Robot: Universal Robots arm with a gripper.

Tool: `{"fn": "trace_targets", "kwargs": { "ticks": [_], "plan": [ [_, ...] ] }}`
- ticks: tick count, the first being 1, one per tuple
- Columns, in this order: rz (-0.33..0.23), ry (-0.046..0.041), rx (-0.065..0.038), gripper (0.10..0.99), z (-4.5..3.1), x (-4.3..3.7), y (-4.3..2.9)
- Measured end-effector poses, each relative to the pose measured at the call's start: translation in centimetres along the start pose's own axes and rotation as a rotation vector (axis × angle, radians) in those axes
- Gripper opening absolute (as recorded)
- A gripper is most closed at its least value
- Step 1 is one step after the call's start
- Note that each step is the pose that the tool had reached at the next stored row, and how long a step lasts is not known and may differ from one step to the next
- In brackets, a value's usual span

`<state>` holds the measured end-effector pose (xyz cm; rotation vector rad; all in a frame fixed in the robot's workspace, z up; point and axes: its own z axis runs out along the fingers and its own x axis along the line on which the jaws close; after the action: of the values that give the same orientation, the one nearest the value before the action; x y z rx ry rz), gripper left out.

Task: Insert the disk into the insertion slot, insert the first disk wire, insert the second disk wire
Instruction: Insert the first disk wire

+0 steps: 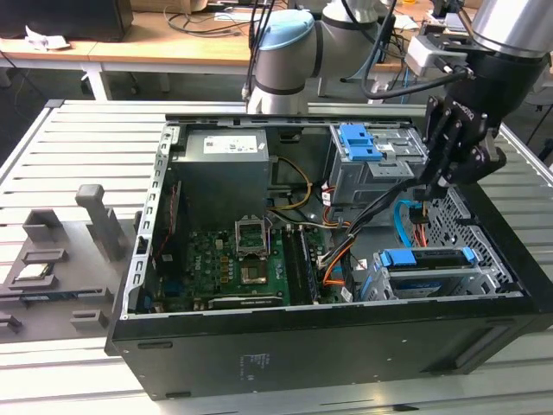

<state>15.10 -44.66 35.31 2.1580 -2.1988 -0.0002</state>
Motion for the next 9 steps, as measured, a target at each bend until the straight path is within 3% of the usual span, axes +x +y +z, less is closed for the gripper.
{"fn": "trace_targets", "kwargs": {
  "ticks": [3,4,9],
  "plan": [
    [0.001,0.0192,0.0,0.361,0.17,0.0,0.21],
    [0.001,0.0328,0.001,0.361,0.24,-0.01,0.24],
    [0.002,0.0453,0.001,0.361,0.92,-0.03,0.23]
  ]
}}
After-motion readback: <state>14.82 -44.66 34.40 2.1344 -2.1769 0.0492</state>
